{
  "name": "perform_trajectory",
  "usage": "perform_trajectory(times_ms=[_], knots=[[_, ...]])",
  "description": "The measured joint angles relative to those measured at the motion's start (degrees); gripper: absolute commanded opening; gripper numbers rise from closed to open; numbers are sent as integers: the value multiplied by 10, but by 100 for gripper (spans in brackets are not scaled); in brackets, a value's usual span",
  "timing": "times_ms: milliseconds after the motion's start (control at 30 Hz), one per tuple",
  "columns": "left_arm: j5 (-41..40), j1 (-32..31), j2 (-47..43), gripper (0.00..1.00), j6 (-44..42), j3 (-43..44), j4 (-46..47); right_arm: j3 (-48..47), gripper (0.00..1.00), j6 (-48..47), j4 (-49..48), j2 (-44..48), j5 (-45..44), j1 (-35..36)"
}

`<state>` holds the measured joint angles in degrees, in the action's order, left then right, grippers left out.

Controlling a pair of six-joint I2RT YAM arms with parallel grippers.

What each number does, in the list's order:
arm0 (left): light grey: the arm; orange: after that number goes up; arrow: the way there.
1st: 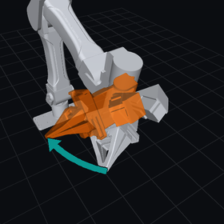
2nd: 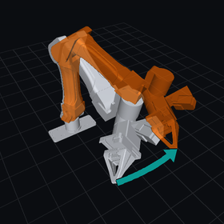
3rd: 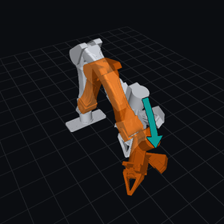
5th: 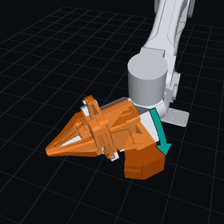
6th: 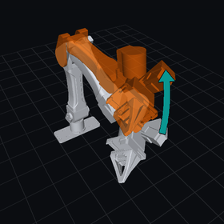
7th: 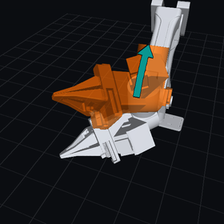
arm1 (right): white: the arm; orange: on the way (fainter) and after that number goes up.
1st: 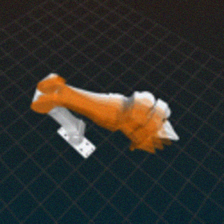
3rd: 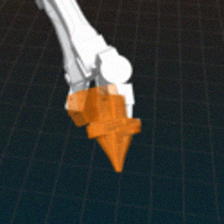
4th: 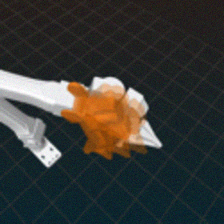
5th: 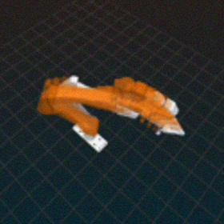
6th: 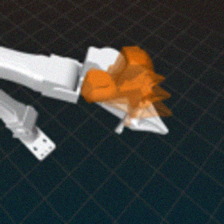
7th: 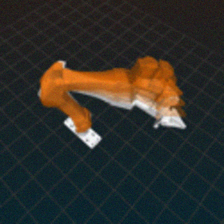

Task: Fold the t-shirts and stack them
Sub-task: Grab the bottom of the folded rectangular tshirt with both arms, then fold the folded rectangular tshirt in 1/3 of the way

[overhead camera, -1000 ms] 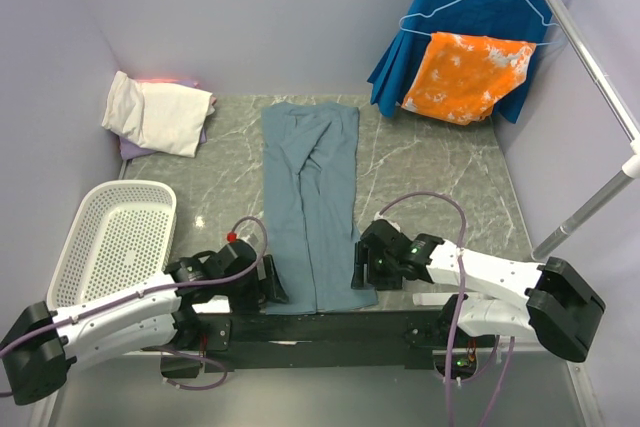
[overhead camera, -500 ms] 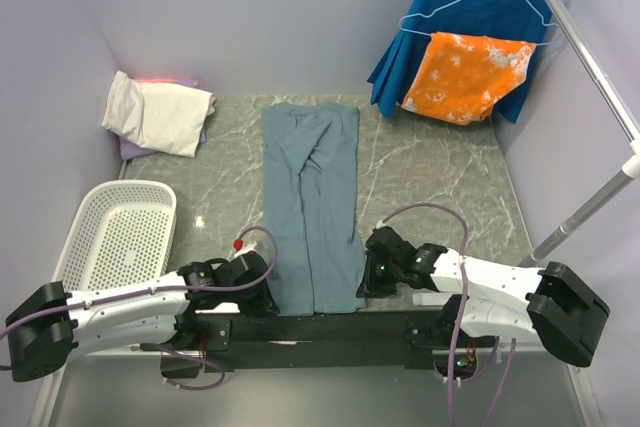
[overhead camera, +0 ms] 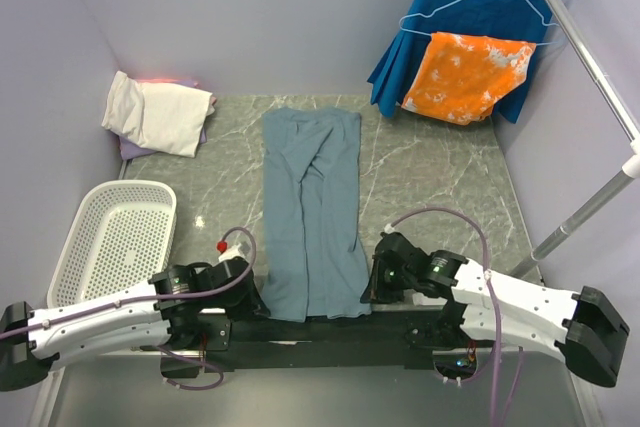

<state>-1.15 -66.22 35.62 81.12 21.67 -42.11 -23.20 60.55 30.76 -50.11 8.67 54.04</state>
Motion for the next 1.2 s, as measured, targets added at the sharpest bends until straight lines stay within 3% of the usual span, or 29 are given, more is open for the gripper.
perform_trajectory(times_ms=[200, 533, 867, 1133, 1167, 1200], knots=[[-35, 0, 83, 1, -17, 75, -33, -54, 0, -28, 15, -51, -15, 17], [-231, 16, 240, 1, -99, 281, -49, -223, 0, -130, 22, -151, -148, -29], [-229, 229, 318, 1, -250, 289, 76, -327, 0, -236, -12, -310, -152, -149], [-163, 347, 538, 1, -373, 398, 196, -506, 0, -302, -26, -503, -122, -225], [-153, 358, 570, 5, -385, 417, 206, -525, 5, -307, -26, -525, -122, -231], [-143, 367, 597, 20, -394, 434, 215, -544, 11, -312, -26, -549, -120, -237]])
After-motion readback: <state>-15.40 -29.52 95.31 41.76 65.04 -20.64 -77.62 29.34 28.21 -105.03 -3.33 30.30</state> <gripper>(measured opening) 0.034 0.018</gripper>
